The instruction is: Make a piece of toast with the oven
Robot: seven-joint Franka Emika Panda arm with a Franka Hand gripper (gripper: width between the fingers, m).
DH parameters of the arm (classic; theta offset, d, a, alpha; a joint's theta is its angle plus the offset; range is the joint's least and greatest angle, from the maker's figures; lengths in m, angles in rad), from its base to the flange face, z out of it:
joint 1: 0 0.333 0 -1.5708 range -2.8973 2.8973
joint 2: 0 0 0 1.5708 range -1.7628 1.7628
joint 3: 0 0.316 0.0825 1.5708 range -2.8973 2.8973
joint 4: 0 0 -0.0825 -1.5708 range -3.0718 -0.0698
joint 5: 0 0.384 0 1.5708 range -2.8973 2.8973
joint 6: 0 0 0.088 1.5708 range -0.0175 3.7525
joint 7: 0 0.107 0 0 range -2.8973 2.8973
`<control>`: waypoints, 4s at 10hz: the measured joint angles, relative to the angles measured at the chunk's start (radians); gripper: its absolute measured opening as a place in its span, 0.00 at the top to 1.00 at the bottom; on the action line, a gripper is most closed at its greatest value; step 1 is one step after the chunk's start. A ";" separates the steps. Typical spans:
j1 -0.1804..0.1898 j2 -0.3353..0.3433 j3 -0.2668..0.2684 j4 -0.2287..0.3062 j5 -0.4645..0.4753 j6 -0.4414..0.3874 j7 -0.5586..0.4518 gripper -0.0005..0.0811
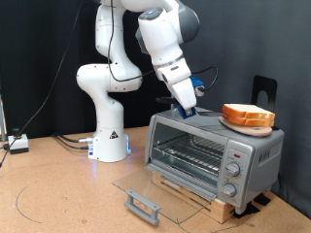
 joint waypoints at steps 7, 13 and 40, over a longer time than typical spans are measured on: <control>0.001 -0.030 -0.035 -0.005 0.049 -0.002 -0.054 0.51; -0.004 -0.029 -0.025 -0.037 -0.003 -0.008 -0.048 0.51; -0.002 -0.101 -0.021 -0.041 0.090 -0.027 -0.050 0.51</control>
